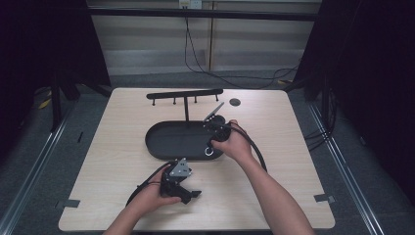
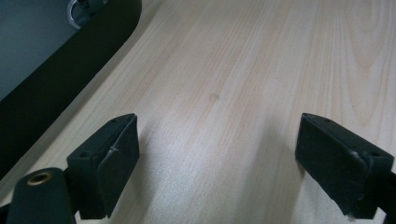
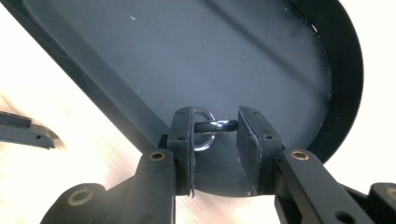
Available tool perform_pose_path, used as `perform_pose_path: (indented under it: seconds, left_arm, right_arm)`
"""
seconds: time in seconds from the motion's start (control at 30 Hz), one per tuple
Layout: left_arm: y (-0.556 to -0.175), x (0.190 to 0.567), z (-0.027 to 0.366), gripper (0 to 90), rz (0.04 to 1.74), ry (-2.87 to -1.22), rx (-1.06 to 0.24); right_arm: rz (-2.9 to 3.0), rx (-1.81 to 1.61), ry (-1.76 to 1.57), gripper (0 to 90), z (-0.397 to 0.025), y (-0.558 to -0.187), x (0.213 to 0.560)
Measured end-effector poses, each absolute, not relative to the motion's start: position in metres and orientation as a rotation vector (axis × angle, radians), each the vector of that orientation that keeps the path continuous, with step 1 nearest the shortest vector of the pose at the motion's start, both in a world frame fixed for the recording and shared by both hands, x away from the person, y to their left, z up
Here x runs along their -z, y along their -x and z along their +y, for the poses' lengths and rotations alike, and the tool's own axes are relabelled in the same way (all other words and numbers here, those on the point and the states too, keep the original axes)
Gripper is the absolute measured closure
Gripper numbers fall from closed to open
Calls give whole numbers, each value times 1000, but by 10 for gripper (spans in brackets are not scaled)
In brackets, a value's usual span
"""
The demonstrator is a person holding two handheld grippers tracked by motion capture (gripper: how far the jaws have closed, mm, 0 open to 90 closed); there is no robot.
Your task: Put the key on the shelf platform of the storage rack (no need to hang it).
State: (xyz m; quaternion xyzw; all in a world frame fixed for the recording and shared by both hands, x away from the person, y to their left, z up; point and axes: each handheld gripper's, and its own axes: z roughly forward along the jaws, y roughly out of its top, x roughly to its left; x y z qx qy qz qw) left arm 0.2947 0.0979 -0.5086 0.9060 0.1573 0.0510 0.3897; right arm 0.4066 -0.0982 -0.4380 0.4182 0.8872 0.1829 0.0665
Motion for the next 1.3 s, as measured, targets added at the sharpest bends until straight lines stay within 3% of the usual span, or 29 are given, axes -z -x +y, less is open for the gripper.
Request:
perform_pose_path:
  seconds: [1.3]
  left_arm:
    - [-295, 509, 98, 129, 397, -2302, -131]
  right_arm:
    - [2650, -603, -1256, 654, -95, -416, 454]
